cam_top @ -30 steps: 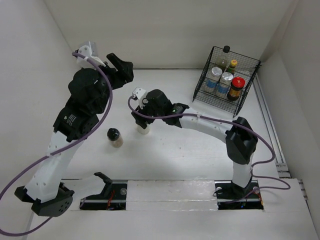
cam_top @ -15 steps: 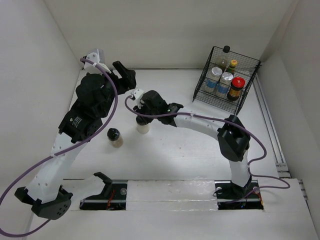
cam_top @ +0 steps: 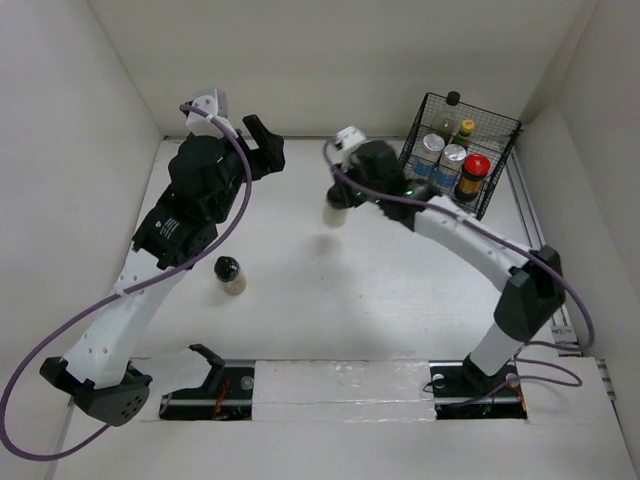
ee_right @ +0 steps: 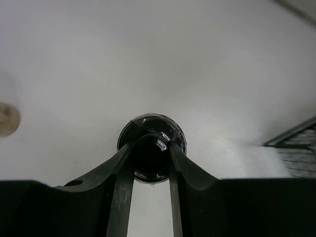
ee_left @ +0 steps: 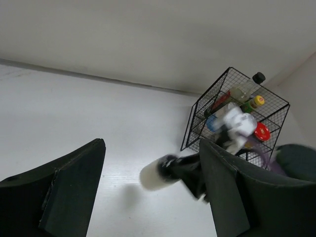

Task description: Organize the condiment bottles

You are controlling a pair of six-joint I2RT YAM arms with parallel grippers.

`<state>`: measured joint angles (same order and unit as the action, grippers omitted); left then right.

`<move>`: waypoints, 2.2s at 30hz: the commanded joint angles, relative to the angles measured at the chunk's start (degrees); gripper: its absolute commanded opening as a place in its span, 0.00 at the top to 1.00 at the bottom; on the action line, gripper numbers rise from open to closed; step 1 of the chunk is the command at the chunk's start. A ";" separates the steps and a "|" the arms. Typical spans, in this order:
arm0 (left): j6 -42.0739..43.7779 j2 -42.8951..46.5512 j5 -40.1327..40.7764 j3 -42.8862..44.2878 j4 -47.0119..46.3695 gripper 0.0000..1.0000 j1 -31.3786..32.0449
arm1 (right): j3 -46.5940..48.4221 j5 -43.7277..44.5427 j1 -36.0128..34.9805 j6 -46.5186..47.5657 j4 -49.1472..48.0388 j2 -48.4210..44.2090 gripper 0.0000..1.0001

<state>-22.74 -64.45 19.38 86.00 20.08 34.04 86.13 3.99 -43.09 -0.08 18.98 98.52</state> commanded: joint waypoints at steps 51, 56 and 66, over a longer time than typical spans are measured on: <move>-4.77 -10.09 -10.49 -0.21 -5.40 0.26 -1.17 | 0.80 -3.72 31.49 -0.01 -5.81 -0.43 0.36; -5.29 -10.09 -9.01 6.01 -3.47 0.25 -1.17 | -0.95 -2.33 27.72 -0.63 -5.27 -6.91 0.20; -9.24 -0.52 1.18 12.09 -0.92 0.24 -1.17 | -11.87 -12.77 3.21 0.24 -16.96 -9.95 0.87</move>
<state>-29.80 -70.19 16.21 95.29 19.62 33.01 74.91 -2.61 -32.77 -1.08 7.31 85.36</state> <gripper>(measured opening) 0.760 0.115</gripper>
